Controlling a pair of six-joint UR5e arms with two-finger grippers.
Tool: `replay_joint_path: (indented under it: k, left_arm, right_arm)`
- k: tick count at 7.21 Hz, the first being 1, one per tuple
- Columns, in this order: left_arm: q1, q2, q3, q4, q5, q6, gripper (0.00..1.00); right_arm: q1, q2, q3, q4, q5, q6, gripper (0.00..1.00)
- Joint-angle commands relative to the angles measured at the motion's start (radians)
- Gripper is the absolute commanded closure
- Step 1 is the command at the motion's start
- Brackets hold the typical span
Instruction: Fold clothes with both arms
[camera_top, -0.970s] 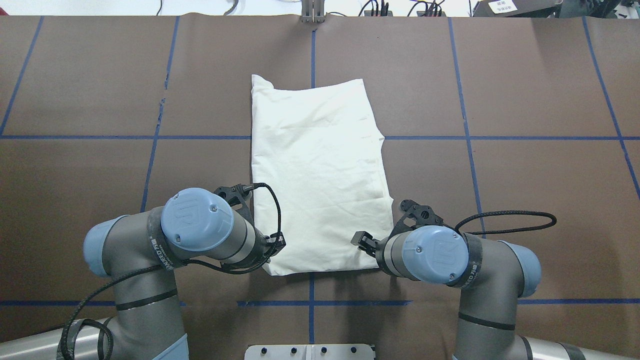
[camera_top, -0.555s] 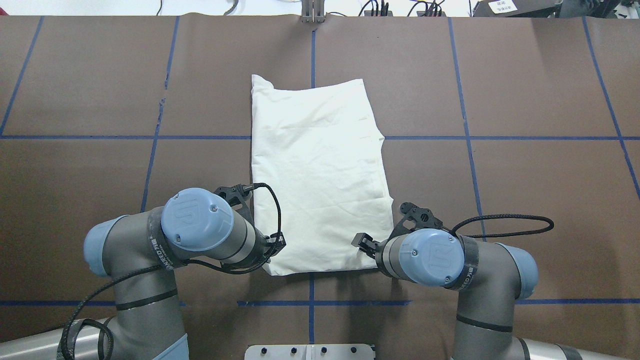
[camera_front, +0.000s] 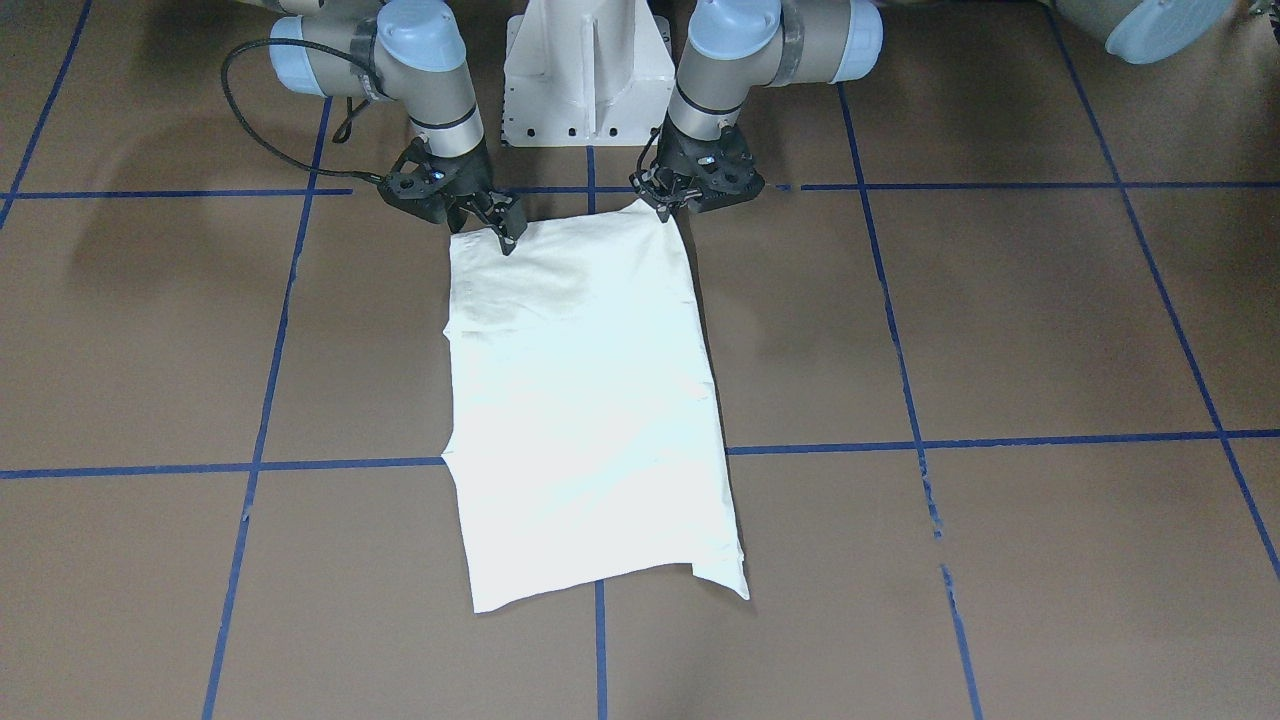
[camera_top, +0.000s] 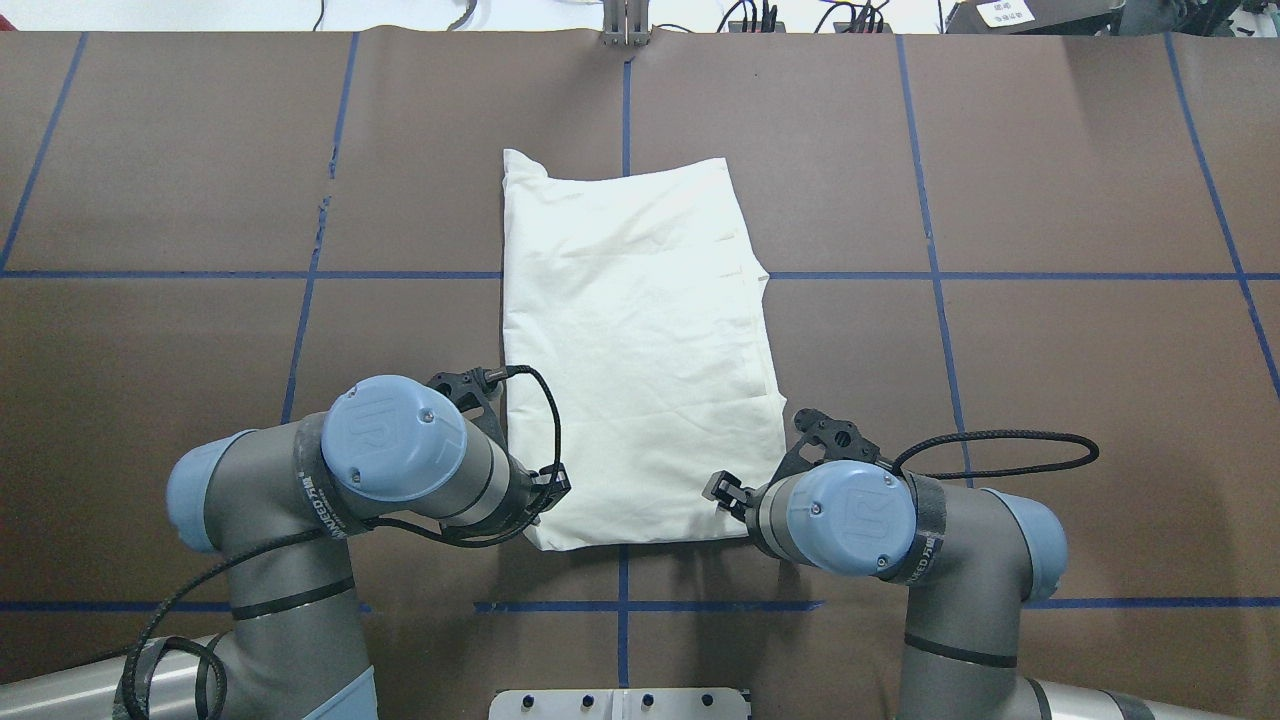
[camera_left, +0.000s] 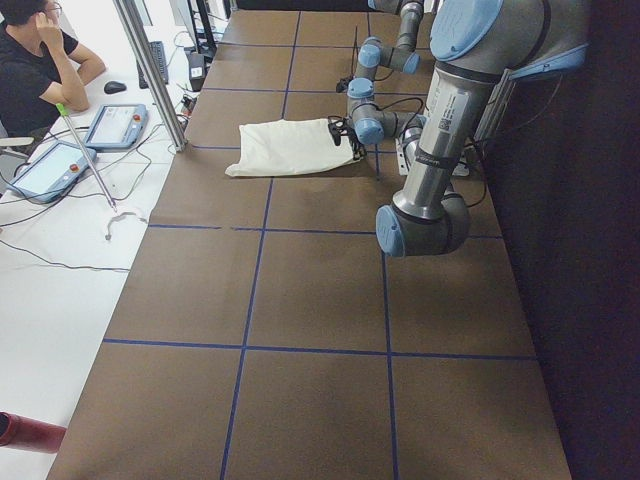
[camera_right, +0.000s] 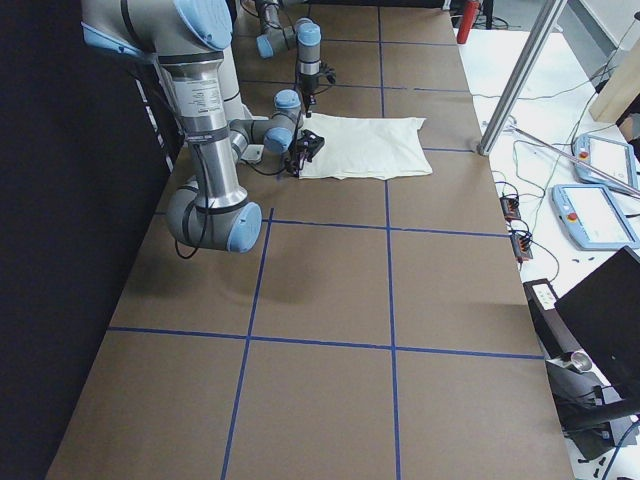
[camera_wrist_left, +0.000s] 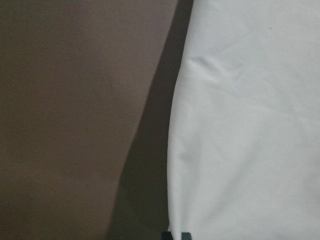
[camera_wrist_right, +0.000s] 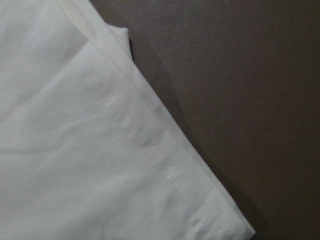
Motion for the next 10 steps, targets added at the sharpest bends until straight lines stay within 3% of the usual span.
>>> replay_joint_path:
  k: [1, 2, 3, 4, 8, 10]
  left_arm:
    - [0.000, 0.000, 0.000, 0.000, 0.001, 0.000, 1.00]
    - [0.000, 0.000, 0.001, 0.000, 0.003, 0.000, 1.00]
    - [0.000, 0.000, 0.002, 0.000, 0.003, 0.000, 1.00]
    - [0.000, 0.000, 0.002, 0.000, 0.003, 0.000, 1.00]
    - [0.000, -0.001, -0.003, 0.002, 0.006, -0.002, 1.00]
    - [-0.002, -0.001, -0.006, 0.002, 0.006, -0.002, 1.00]
  right_arm:
    - [-0.001, 0.002, 0.000, 0.000, 0.003, -0.002, 0.46]
    - [-0.001, 0.002, 0.000, 0.000, 0.005, -0.002, 0.51]
    - [-0.001, 0.002, 0.001, 0.002, 0.005, -0.002, 0.74]
    - [0.005, 0.006, 0.007, 0.002, 0.006, -0.005, 0.86]
    - [0.025, 0.041, 0.003, 0.000, 0.008, -0.008, 1.00]
    - [0.030, 0.048, 0.006, 0.002, 0.008, -0.005, 1.00]
